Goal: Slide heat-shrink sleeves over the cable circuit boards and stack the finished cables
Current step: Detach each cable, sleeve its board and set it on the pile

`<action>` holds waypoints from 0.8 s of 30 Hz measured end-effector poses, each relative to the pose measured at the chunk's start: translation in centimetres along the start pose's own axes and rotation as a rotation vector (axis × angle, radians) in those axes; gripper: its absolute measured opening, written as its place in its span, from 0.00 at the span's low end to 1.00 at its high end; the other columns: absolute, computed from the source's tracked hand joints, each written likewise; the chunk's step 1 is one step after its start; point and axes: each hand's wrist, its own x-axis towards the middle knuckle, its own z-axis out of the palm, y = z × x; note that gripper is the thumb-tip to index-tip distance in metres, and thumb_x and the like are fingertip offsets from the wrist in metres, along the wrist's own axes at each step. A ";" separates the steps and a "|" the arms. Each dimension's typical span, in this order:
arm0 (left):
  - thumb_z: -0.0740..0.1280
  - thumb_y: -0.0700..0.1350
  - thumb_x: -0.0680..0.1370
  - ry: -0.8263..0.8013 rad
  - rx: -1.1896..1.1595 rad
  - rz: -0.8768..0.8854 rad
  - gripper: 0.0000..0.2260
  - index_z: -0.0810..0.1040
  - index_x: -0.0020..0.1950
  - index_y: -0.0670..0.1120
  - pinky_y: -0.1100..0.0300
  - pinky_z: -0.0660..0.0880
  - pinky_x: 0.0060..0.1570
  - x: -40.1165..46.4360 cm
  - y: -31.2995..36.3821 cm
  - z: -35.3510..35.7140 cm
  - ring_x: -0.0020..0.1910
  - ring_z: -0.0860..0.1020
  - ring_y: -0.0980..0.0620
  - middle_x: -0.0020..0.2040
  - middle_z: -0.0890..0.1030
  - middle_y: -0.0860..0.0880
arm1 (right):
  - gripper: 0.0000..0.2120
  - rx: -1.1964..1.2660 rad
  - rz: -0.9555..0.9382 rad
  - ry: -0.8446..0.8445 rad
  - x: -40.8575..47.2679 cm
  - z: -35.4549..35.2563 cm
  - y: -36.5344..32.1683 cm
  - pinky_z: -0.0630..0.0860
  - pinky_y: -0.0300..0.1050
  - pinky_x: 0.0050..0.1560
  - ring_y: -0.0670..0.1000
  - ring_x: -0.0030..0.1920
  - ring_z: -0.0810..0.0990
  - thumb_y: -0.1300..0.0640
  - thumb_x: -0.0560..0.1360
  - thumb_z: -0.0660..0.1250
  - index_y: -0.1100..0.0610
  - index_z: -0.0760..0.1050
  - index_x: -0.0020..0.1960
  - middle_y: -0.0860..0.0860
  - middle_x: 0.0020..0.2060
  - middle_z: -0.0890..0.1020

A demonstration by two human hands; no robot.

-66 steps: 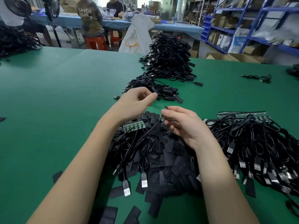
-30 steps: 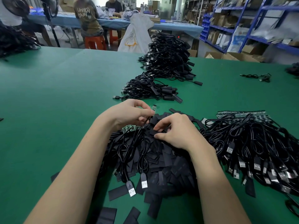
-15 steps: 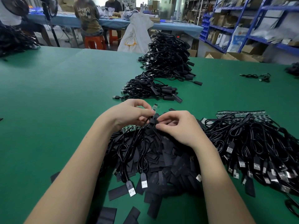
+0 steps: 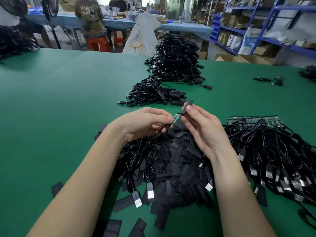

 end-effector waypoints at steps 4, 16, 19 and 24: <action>0.68 0.40 0.80 -0.027 -0.006 -0.003 0.04 0.81 0.47 0.47 0.67 0.73 0.36 -0.2 0.2 0.0 0.35 0.76 0.56 0.40 0.82 0.52 | 0.09 0.043 -0.015 0.007 0.1 0.0 -0.1 0.82 0.38 0.46 0.48 0.46 0.86 0.64 0.73 0.74 0.64 0.82 0.52 0.54 0.45 0.87; 0.71 0.45 0.74 -0.087 -0.055 0.029 0.02 0.82 0.46 0.48 0.66 0.71 0.39 -0.4 0.1 -0.2 0.35 0.76 0.58 0.38 0.81 0.54 | 0.08 0.053 0.055 -0.117 -0.5 0.4 -0.3 0.81 0.37 0.45 0.46 0.44 0.86 0.62 0.71 0.73 0.60 0.86 0.49 0.54 0.46 0.87; 0.71 0.45 0.73 -0.108 -0.057 0.049 0.04 0.82 0.46 0.47 0.68 0.71 0.38 -0.4 0.1 -0.4 0.35 0.76 0.58 0.38 0.81 0.53 | 0.08 0.082 0.089 -0.154 -0.6 0.3 -0.6 0.81 0.35 0.43 0.46 0.43 0.85 0.61 0.69 0.73 0.59 0.87 0.47 0.54 0.45 0.87; 0.71 0.45 0.74 -0.107 -0.057 0.063 0.04 0.81 0.47 0.46 0.69 0.72 0.37 -0.3 -0.1 -0.6 0.35 0.75 0.58 0.38 0.81 0.53 | 0.08 -0.003 0.092 -0.163 -0.7 0.3 -0.6 0.80 0.34 0.42 0.46 0.45 0.85 0.60 0.68 0.74 0.57 0.88 0.46 0.53 0.47 0.87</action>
